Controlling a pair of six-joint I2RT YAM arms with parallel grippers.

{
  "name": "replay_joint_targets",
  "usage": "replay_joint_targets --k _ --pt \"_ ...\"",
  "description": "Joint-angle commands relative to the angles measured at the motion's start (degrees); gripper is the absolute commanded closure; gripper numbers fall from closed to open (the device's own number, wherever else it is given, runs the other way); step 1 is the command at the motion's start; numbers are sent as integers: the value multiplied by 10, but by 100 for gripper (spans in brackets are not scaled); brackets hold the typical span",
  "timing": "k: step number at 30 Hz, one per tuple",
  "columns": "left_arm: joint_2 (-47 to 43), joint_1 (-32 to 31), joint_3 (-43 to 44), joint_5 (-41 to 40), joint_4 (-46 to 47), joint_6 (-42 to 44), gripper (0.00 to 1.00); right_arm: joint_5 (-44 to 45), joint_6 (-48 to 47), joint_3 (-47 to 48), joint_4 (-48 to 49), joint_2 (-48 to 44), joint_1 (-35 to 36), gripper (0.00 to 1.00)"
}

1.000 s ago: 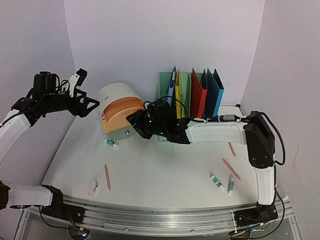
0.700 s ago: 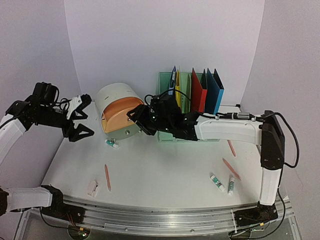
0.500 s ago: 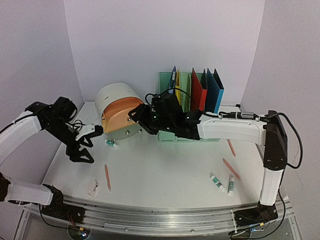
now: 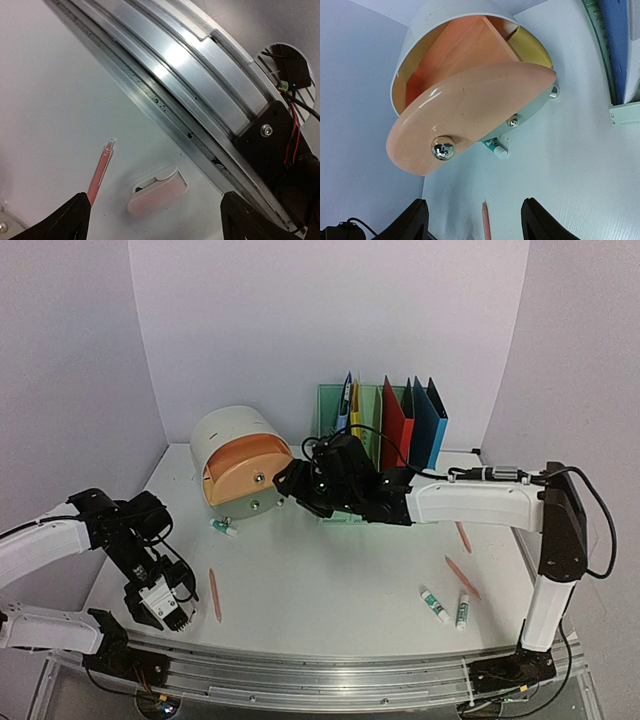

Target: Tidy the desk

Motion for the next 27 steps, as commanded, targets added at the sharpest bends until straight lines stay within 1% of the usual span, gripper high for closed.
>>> replay_joint_targets --k 1,3,6,10,16,20,23,27 --pt "47 -1 -16 -21 9 320 9 18 -9 -21 2 -40 2 35" --pt "70 0 -19 -44 21 360 11 21 -10 -34 2 -50 3 35" --pt "97 4 -25 -41 27 412 11 33 -9 -56 2 -67 3 34" --pt "114 13 -64 -66 108 448 14 45 -5 -84 2 -87 2 34" --pt "156 35 -78 -67 172 485 18 56 -2 -104 2 -104 3 34" --pt "169 42 -90 -50 218 498 29 60 -2 -109 2 -109 2 34" --pt "171 42 -96 -52 221 500 36 63 -1 -111 2 -113 2 34" --pt "163 42 -101 -51 204 491 48 69 -2 -111 2 -115 2 33"
